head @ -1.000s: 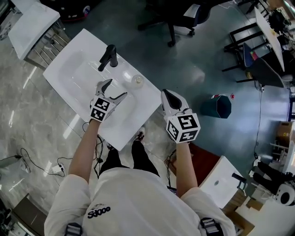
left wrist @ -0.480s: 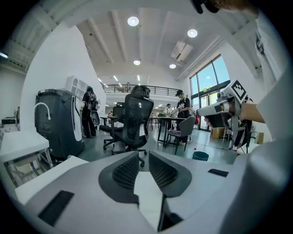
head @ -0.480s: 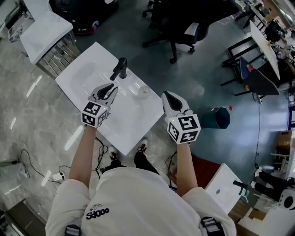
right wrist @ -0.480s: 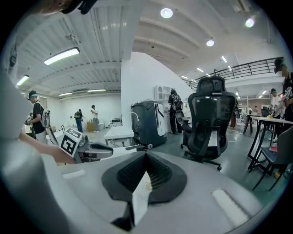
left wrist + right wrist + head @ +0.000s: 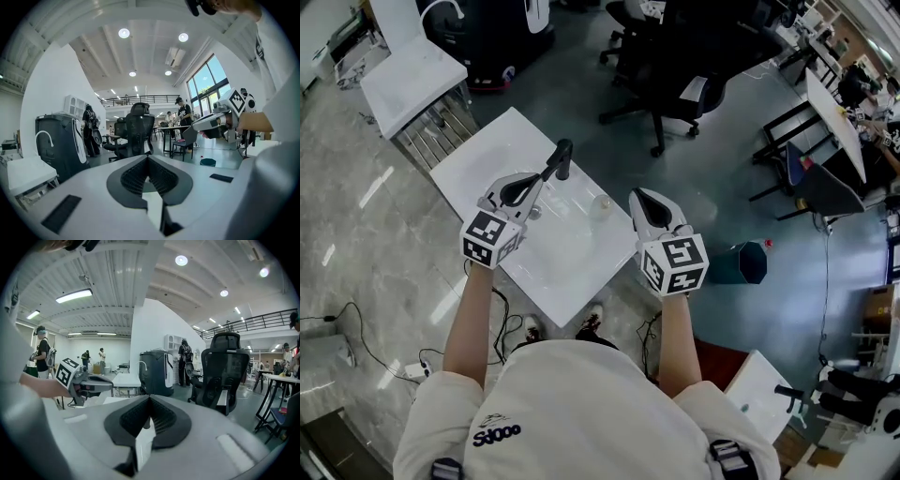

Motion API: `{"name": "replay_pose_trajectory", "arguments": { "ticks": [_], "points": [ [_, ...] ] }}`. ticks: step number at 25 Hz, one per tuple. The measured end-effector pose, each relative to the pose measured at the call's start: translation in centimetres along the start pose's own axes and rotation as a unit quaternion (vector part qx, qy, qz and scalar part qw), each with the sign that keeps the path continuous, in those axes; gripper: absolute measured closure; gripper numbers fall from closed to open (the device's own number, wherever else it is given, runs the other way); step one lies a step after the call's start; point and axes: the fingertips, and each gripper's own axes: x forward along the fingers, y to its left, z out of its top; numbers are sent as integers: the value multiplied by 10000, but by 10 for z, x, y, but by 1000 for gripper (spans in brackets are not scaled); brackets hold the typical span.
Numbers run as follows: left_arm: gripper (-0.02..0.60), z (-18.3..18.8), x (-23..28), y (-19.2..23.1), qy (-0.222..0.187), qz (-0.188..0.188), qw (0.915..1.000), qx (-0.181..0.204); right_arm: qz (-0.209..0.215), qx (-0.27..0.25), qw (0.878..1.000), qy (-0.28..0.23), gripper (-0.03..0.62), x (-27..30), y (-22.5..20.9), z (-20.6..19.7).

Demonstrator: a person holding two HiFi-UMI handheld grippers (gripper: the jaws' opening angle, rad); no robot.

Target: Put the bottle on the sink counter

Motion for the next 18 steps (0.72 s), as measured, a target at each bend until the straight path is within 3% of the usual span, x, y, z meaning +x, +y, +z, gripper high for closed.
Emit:
{"name": "replay_pose_trajectory", "arguments": {
  "ticks": [7, 18],
  "points": [
    [575, 46, -15, 6, -286, 162, 9994, 147, 103, -357, 9990, -240, 584, 1, 16, 33],
    [575, 82, -38, -9, -465, 211, 9982, 298, 176, -527, 9969, -549, 585, -6, 31, 68]
  ]
}}
